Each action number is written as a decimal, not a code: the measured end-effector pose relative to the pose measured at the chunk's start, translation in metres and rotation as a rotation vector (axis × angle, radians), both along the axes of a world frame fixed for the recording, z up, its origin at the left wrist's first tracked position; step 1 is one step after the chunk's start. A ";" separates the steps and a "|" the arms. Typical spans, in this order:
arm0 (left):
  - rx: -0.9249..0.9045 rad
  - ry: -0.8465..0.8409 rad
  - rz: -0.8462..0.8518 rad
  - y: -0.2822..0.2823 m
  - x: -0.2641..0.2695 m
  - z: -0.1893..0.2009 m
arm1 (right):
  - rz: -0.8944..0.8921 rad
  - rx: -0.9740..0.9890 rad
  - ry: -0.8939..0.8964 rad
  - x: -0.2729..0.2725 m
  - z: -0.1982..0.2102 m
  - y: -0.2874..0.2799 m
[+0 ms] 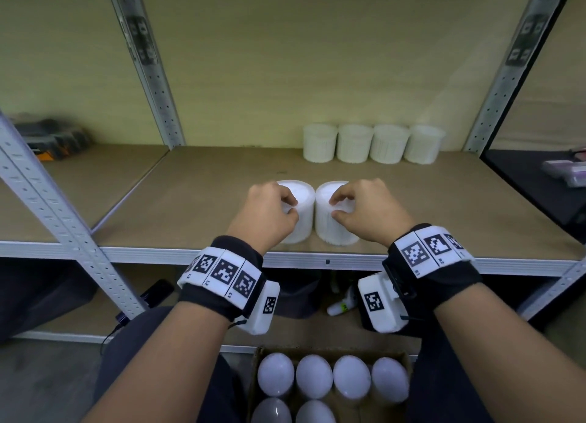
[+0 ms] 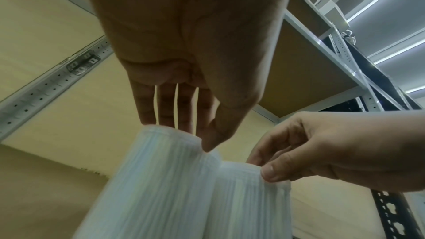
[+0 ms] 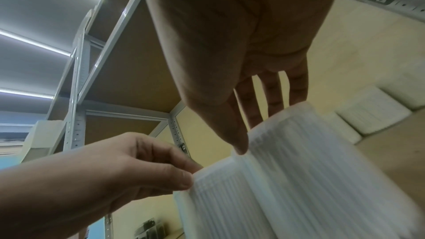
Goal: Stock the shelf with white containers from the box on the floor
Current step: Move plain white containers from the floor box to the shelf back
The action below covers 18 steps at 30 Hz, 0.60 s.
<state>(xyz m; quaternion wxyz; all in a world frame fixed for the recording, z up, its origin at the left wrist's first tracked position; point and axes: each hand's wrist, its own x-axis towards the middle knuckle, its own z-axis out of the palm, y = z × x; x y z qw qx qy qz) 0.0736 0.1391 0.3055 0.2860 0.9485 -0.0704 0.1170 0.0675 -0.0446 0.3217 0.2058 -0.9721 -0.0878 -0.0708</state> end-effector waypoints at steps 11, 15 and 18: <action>-0.005 0.016 0.081 0.030 0.044 0.007 | 0.074 0.009 0.027 0.060 -0.003 0.035; 0.038 0.018 0.092 0.039 0.066 0.008 | 0.111 -0.024 -0.002 0.089 -0.005 0.046; 0.078 0.024 0.097 0.046 0.092 0.006 | 0.124 -0.016 -0.002 0.111 -0.005 0.053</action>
